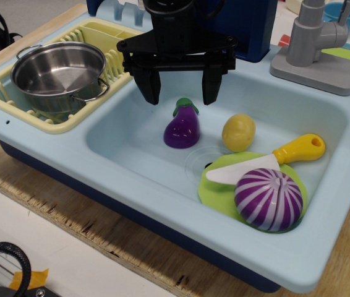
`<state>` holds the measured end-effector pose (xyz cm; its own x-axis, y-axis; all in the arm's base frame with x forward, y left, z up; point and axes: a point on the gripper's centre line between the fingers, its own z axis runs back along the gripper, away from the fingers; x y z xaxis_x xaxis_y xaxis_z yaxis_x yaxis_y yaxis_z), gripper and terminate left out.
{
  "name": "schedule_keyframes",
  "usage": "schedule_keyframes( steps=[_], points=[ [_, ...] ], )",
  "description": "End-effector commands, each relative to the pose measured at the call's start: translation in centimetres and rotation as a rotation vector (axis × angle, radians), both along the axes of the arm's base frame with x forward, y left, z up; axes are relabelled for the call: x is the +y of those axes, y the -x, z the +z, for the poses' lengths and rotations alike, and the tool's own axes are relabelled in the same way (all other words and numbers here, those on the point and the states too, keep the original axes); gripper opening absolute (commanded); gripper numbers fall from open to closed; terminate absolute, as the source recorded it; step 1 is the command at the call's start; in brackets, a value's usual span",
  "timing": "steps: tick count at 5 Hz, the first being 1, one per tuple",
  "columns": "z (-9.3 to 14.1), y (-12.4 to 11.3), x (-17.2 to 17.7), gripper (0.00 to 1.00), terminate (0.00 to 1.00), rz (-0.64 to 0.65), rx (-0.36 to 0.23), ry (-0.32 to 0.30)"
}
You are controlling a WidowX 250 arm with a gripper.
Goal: Put eggplant into pot or pan
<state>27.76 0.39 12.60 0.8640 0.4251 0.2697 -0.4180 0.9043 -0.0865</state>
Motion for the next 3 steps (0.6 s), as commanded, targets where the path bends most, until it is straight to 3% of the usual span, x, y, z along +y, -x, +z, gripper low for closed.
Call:
schedule_keyframes(
  steps=[1, 3],
  points=[
    [0.0, 0.0, 0.0, 1.0, 0.0, 0.0, 0.0, 0.0],
    [-2.1, -0.8, -0.7, 1.0, 0.0, 0.044, 0.013, 0.003]
  ],
)
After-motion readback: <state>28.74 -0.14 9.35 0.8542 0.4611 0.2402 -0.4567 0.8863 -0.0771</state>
